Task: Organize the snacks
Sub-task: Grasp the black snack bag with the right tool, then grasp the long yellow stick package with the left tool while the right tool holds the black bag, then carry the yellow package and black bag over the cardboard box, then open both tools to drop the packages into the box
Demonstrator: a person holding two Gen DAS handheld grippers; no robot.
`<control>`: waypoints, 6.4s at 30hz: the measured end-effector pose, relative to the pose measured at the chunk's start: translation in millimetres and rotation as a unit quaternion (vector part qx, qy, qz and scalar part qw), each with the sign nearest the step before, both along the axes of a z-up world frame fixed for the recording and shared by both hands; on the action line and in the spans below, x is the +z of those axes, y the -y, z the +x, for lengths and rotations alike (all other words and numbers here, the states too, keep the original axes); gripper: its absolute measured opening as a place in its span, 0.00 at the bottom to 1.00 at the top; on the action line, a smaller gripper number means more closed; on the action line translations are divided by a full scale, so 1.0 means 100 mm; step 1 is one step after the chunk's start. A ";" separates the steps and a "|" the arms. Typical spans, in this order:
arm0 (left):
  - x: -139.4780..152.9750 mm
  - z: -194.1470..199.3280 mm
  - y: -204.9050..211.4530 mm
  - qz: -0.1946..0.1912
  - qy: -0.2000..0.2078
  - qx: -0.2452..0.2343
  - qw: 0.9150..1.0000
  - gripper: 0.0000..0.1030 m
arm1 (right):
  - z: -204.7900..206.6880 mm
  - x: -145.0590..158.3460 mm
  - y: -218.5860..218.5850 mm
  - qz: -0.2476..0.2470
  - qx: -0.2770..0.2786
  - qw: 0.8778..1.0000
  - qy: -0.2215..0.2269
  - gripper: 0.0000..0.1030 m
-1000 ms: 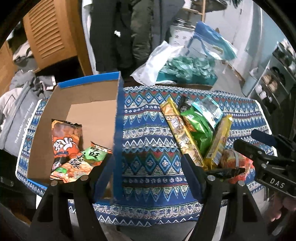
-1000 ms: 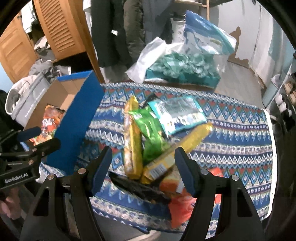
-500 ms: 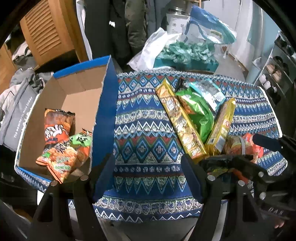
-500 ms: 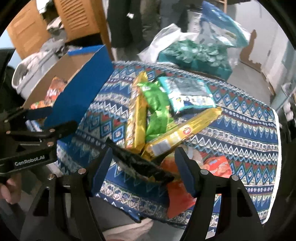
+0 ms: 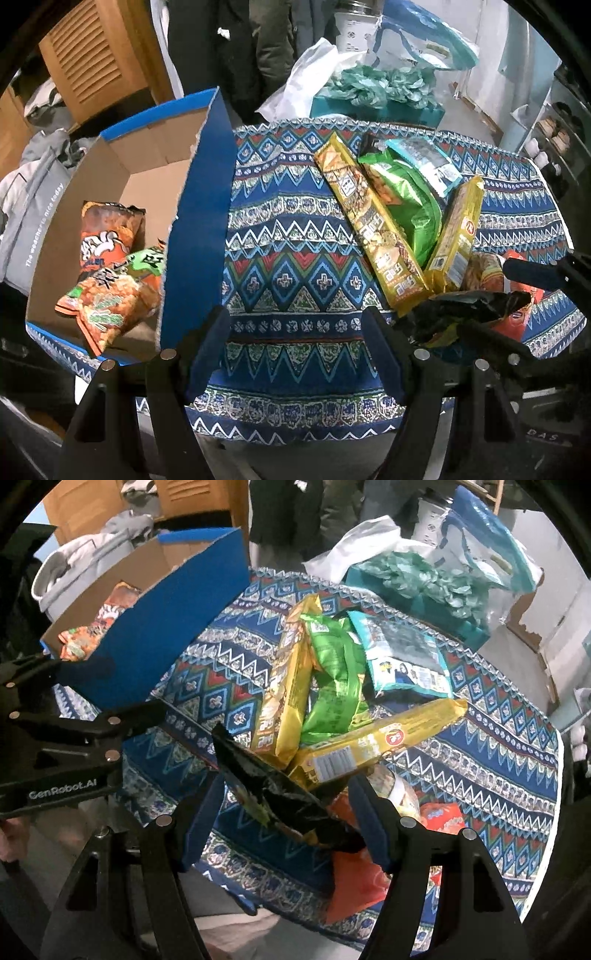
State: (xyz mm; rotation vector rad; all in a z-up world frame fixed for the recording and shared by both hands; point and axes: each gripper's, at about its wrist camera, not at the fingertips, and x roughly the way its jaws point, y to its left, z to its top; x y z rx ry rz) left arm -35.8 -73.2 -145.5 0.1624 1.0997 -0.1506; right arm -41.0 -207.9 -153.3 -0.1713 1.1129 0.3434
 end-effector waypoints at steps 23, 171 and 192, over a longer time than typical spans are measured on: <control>-0.14 0.16 -0.07 -0.008 -0.029 0.024 0.999 0.73 | 0.05 -0.25 -0.17 -0.002 0.047 0.998 -0.044 0.23; 0.92 0.65 -1.85 -0.118 0.118 0.153 0.974 0.30 | 1.08 1.15 -1.73 0.151 -0.023 0.982 0.114 0.22; 0.49 0.73 -2.26 -0.115 0.056 0.201 0.971 0.56 | 1.22 0.90 -2.10 0.132 -0.010 0.988 0.074 0.57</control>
